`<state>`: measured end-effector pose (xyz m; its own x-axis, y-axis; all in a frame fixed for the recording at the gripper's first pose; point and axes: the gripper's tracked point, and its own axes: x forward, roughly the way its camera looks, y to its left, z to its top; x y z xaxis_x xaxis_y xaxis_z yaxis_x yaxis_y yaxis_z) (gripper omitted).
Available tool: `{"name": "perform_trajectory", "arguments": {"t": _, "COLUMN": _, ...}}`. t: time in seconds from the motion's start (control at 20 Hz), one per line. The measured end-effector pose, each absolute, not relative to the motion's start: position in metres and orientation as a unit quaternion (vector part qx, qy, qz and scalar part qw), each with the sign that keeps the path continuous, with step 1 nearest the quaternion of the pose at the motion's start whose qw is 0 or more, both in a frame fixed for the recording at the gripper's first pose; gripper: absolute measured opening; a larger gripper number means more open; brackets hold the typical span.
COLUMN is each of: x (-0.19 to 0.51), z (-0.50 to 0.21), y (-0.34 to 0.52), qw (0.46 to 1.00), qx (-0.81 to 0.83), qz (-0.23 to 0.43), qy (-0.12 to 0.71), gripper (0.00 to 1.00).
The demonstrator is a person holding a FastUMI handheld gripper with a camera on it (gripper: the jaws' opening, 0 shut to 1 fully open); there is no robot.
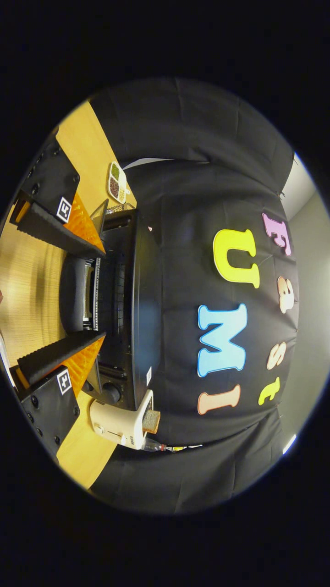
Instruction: Open the toaster oven, put the food inside, and close the toaster oven door.
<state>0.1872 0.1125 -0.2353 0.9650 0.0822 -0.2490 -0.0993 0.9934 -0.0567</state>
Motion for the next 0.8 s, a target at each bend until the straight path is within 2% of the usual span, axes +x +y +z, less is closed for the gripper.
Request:
{"name": "perform_trajectory", "arguments": {"t": 0.65, "x": 0.125, "z": -0.309, "y": 0.105, "qw": 0.971, "qx": -0.043, "qz": 0.031, "qy": 0.232, "gripper": 0.99}}
{"name": "perform_trajectory", "arguments": {"t": 0.8, "x": 0.111, "z": -0.304, "y": 0.103, "qw": 0.969, "qx": -0.025, "qz": 0.026, "qy": 0.243, "gripper": 0.99}}
